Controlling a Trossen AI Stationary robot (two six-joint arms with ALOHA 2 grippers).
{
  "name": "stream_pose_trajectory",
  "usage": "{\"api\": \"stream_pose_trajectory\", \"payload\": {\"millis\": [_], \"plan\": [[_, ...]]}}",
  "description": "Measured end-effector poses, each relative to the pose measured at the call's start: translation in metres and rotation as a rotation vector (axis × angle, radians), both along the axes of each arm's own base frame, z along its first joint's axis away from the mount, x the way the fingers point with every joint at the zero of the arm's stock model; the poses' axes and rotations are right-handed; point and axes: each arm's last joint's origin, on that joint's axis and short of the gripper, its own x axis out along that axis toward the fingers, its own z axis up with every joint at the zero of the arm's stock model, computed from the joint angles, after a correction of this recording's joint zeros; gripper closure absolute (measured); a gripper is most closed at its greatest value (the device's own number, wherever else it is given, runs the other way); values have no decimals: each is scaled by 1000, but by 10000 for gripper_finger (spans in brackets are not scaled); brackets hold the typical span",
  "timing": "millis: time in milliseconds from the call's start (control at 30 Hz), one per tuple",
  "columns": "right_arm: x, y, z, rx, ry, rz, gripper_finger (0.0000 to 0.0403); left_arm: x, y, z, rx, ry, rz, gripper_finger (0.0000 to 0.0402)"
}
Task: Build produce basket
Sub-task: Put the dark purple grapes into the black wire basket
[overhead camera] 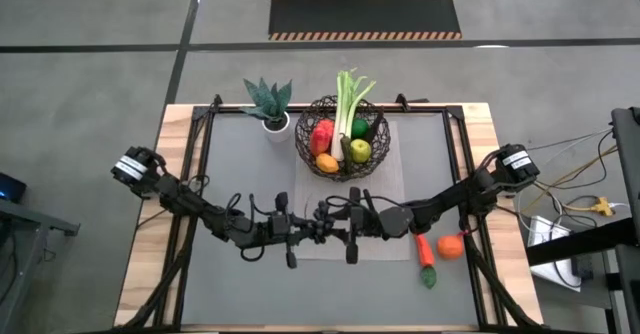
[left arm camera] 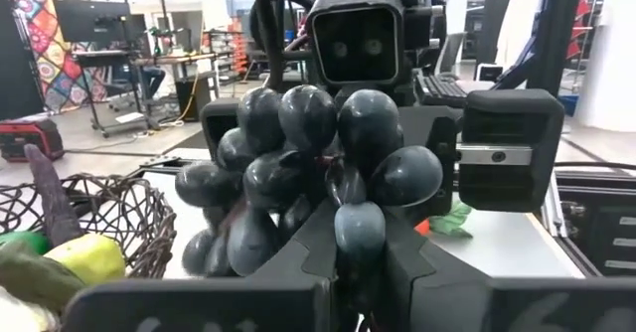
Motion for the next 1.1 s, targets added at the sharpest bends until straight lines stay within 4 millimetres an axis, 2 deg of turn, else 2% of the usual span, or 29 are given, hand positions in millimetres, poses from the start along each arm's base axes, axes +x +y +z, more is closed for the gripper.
{"api": "stream_pose_trajectory", "payload": {"millis": [233, 400, 800, 933, 1100], "plan": [[1, 1, 1, -37, 1, 27, 383, 0, 0, 1, -6, -11, -1, 388], [1, 1, 2, -39, -2, 27, 388, -1, 1, 3, -18, -34, -4, 364], [1, 1, 1, -54, 10, 29, 390, -8, 2, 1, -2, -6, -10, 218], [0, 0, -1, -64, 37, 26, 390, -15, 4, 4, 20, 37, -16, 196], [-4, -1, 4, -76, 66, 9, 390, -25, 6, 10, 63, 119, -26, 189]]}}
